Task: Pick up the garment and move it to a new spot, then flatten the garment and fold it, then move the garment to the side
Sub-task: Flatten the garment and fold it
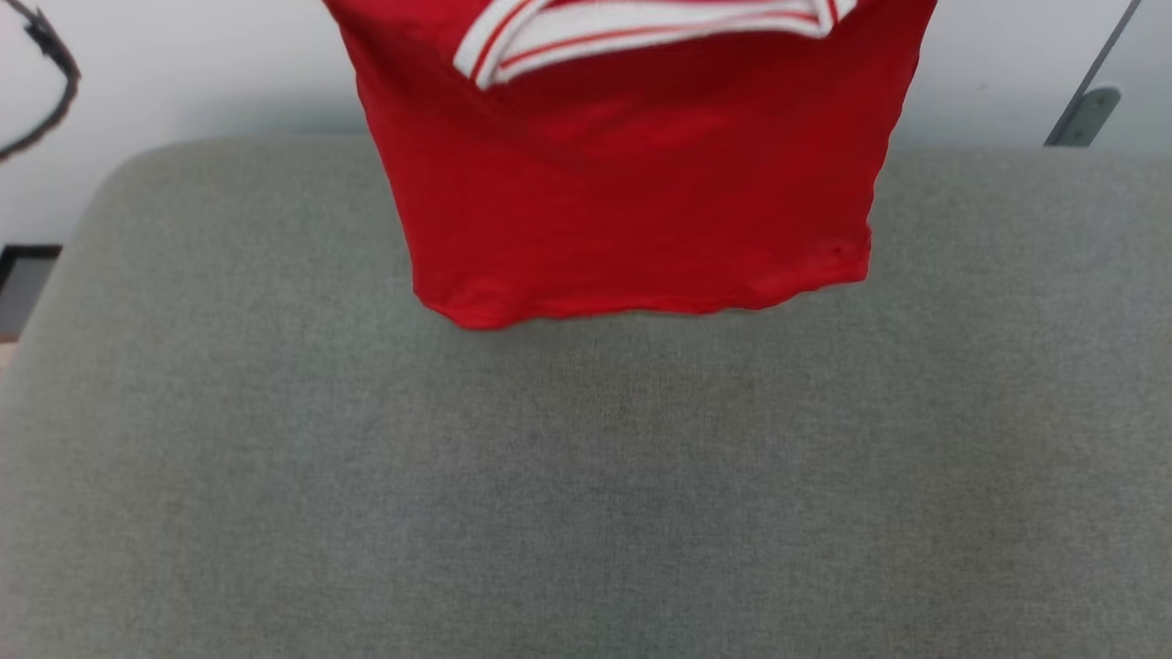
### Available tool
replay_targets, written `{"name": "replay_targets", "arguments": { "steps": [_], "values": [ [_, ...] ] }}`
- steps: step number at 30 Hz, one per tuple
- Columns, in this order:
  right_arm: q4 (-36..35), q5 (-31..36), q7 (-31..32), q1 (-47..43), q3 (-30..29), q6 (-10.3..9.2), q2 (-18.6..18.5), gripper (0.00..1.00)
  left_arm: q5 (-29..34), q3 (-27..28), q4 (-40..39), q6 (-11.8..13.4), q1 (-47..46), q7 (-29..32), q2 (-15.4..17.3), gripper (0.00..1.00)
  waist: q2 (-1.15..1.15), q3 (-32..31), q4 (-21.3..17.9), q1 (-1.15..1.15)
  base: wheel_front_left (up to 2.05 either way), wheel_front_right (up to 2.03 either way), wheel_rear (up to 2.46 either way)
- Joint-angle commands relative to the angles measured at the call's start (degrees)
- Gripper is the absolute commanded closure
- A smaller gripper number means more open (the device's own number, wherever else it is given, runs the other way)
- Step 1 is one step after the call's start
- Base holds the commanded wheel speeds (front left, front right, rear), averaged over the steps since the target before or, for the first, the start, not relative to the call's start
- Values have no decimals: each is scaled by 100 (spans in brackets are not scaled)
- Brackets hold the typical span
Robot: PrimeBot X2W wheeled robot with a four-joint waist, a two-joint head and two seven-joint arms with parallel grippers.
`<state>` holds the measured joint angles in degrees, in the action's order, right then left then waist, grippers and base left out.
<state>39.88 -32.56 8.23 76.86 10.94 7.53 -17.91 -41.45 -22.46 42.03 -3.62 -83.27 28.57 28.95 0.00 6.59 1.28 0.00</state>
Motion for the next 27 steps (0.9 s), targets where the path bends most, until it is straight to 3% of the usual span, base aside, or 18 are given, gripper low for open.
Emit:
{"name": "replay_targets", "arguments": {
  "steps": [1,11,17,20,23,27],
  "values": [
    [64,27,-98,133,38,-9,-23,100,46,-9,49,-46,-124,-80,-45,100,0,278,29,0,0,0,0],
    [792,701,-1227,1139,567,-9,-208,100,453,-219,675,-141,-1168,-1049,-374,100,0,1570,67,0,0,0,0],
    [1083,1804,-2267,1848,707,-9,-399,100,713,-228,959,-104,-1876,-2153,-565,100,0,2299,158,0,0,0,0],
    [663,2470,-2341,2009,620,-9,-461,100,793,-214,1047,-150,-2108,-2780,-650,100,0,2580,251,0,0,0,0],
    [89,2938,-2333,1541,615,-9,-526,100,851,-283,1118,-233,-2075,-3392,-734,100,0,2724,349,0,0,0,0],
    [-173,2875,-2338,1047,713,-10,-615,100,796,-470,1387,-330,-1711,-3582,-833,100,0,2653,421,0,0,0,0]
  ]
}}
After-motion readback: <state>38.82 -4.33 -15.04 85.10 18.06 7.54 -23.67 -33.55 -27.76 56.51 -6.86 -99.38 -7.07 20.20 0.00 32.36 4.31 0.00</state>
